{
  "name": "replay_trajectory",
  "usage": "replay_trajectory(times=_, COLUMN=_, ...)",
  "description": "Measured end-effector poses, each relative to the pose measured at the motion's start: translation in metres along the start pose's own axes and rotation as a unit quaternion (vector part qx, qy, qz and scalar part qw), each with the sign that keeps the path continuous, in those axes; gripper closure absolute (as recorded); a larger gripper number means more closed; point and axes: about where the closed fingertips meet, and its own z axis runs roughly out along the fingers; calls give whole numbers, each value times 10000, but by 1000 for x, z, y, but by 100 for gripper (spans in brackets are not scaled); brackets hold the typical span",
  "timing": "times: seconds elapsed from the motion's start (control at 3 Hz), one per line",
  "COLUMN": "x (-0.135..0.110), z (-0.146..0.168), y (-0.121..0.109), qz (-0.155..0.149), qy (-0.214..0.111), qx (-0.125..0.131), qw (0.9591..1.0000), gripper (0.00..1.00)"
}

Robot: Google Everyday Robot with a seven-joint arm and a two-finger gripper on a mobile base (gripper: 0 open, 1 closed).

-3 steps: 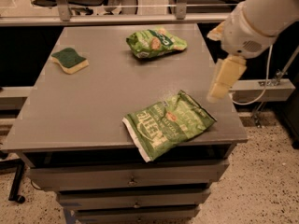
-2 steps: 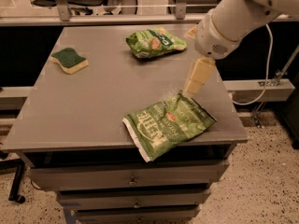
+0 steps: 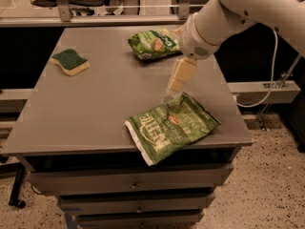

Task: Move sponge near green jalapeno chip bag

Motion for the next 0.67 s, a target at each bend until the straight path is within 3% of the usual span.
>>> replay_trajectory(times=0.33, x=-9, z=1, y=-5, qz=76, qy=-319, qx=79, qw=9994, gripper=0)
replay_trajectory(times=0.67, x=-57, z=14, y=-24, qz=50, qy=-1111, qx=145, qw=9937, gripper=0)
